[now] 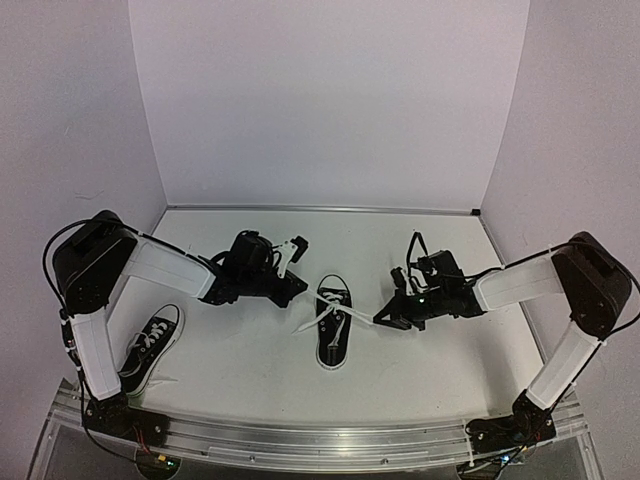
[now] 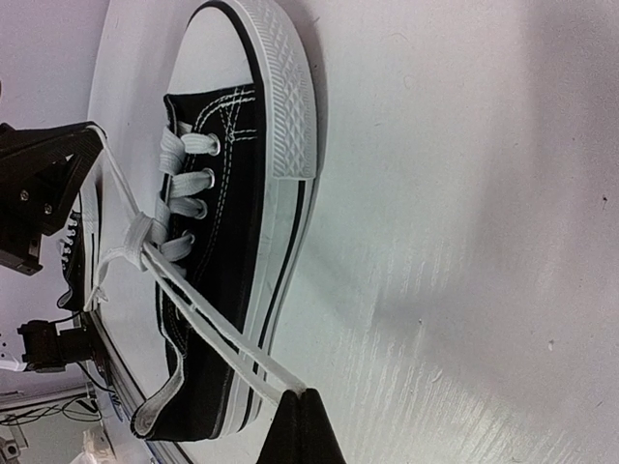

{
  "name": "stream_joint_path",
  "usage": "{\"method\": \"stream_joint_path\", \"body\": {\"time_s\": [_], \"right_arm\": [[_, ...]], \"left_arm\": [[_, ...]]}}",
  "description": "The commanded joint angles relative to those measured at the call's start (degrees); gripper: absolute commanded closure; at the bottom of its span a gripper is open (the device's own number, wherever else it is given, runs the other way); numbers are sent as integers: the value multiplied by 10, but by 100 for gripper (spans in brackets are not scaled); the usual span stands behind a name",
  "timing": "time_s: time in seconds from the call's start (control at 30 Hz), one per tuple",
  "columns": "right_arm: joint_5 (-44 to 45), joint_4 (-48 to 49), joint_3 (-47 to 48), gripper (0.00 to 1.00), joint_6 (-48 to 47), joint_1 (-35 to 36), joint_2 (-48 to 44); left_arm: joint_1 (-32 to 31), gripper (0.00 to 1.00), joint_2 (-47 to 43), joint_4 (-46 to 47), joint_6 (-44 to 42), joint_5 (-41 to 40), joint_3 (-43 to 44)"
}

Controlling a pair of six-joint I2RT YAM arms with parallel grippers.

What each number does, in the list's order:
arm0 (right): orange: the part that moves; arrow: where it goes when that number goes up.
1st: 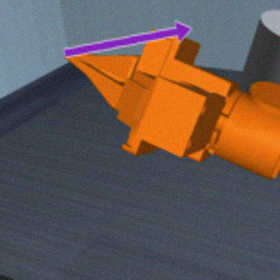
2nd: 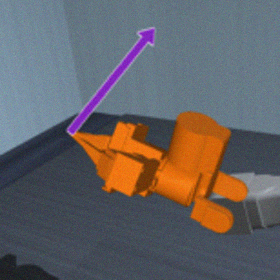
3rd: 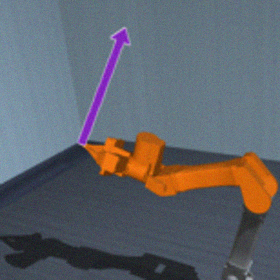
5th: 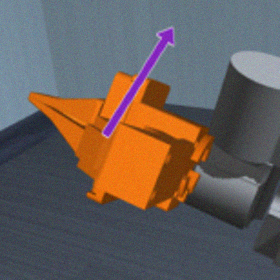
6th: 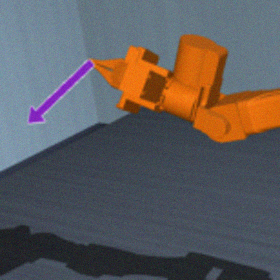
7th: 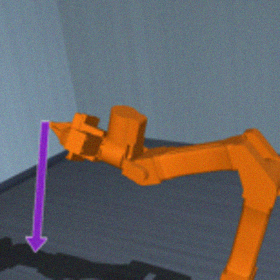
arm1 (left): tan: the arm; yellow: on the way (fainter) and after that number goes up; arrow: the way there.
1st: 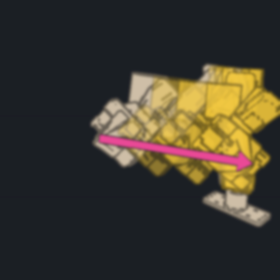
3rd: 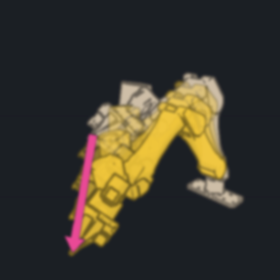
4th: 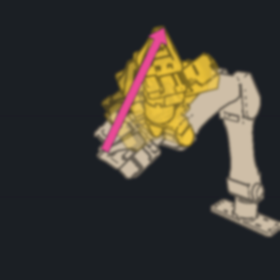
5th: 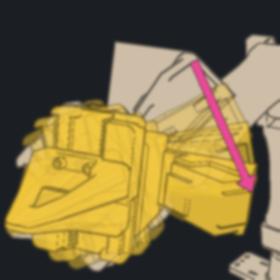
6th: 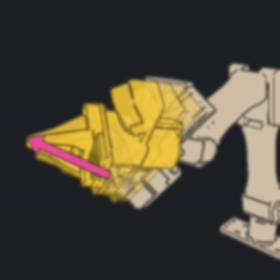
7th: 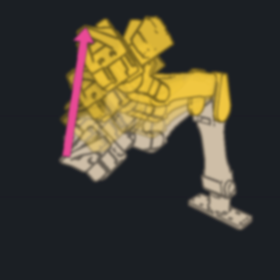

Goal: Tie the shoes

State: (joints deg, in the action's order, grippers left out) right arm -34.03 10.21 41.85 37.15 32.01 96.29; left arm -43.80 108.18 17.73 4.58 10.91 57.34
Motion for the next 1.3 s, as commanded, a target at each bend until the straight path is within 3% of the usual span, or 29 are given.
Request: {"method": "stream_joint_path", "body": {"time_s": [0.0,0.17,0.27,0.33,0.47,0.7,0.9,1.27], "right_arm": [[-35,-9,10,100,-23,-1,-9],[-77,-11,39,100,-40,21,2],[-82,-19,47,100,-46,28,9],[-82,-26,47,93,-51,29,12],[-72,-65,51,79,-79,29,6],[-28,-134,86,52,-120,3,-52],[6,-186,161,56,-161,0,-6],[-19,-193,202,59,-188,1,62]], "left_arm": [[11,91,-6,-9,-12,32,25],[11,63,-64,13,-8,35,-7],[11,54,-111,20,-10,9,-41],[11,50,-135,18,-15,5,-57],[8,51,-147,-4,-28,44,-67],[-43,64,-115,-53,-85,87,-53],[-75,71,-68,-82,-99,82,-5],[-85,71,0,-99,-89,70,54]]}}
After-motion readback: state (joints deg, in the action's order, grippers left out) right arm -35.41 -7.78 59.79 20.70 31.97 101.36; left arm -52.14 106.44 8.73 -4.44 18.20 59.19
